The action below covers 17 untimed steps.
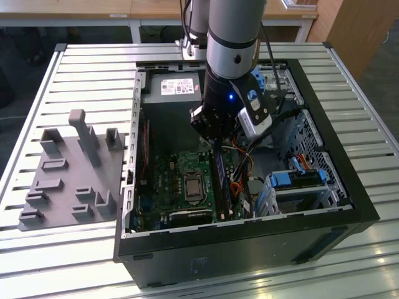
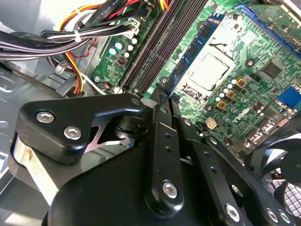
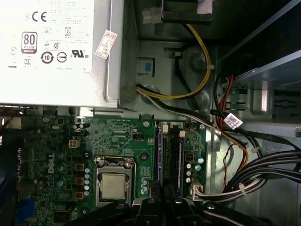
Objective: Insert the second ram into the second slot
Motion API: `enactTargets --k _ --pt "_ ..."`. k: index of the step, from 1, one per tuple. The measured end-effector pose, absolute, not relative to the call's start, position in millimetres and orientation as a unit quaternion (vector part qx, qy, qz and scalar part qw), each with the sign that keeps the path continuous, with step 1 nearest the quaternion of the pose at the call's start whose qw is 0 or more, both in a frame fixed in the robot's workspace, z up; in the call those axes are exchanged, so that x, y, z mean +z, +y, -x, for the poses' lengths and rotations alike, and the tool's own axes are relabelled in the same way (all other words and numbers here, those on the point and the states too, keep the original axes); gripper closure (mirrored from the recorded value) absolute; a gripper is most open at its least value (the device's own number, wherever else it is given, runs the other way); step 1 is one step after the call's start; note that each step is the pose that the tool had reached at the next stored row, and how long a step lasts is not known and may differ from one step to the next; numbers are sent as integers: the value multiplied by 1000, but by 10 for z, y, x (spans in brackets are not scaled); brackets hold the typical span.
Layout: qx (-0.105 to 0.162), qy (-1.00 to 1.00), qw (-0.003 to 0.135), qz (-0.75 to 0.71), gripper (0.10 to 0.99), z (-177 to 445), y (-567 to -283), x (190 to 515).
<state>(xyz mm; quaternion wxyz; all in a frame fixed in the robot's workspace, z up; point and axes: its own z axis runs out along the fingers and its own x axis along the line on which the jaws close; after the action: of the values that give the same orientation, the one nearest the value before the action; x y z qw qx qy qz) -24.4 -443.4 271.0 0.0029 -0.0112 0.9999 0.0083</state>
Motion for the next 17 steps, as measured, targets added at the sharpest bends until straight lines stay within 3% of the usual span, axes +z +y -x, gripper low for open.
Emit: enactTargets --k 17 --pt "8 1000 3 11 949 244 -4434 2635"
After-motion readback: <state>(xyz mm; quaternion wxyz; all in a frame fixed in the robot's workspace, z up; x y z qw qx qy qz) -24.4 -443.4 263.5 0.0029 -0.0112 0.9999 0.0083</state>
